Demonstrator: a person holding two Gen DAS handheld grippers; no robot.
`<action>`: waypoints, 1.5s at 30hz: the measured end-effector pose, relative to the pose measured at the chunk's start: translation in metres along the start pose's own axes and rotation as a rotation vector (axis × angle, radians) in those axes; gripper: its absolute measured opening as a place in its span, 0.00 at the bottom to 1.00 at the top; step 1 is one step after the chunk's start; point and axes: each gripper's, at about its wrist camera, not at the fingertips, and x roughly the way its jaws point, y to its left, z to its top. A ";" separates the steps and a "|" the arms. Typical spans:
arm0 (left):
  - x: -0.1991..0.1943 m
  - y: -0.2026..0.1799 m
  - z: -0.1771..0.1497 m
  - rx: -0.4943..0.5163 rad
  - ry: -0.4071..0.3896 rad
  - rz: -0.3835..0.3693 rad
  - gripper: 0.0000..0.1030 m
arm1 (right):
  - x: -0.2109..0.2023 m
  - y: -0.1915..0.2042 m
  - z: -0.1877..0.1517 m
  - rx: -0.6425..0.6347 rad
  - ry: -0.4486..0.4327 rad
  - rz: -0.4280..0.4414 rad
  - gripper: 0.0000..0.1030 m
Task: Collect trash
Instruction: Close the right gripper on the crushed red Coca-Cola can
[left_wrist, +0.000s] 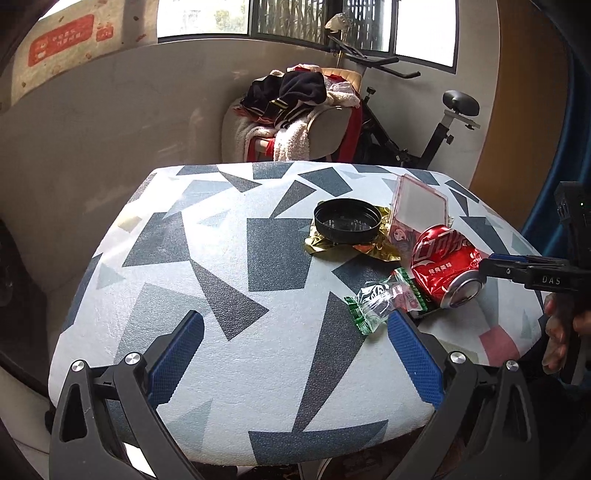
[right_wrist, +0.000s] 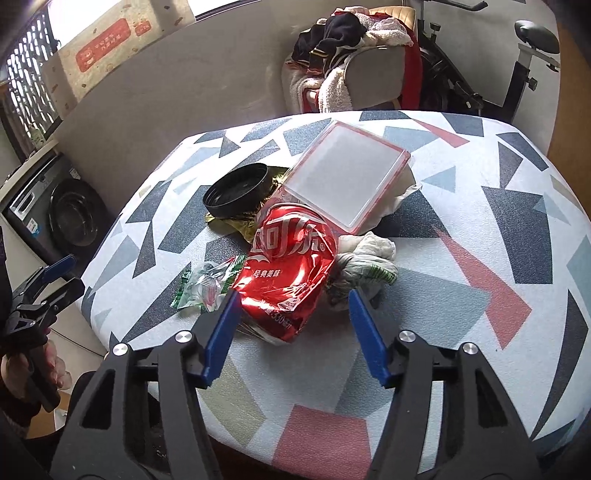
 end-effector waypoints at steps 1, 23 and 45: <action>0.001 0.001 -0.001 -0.002 0.003 -0.002 0.94 | 0.003 0.000 0.003 0.011 -0.003 -0.002 0.59; 0.028 -0.016 -0.006 -0.004 0.049 -0.086 0.94 | 0.034 -0.009 0.008 0.078 0.108 0.010 0.59; 0.022 -0.030 -0.009 0.019 0.044 -0.126 0.94 | -0.006 -0.016 0.035 0.162 0.090 0.038 0.16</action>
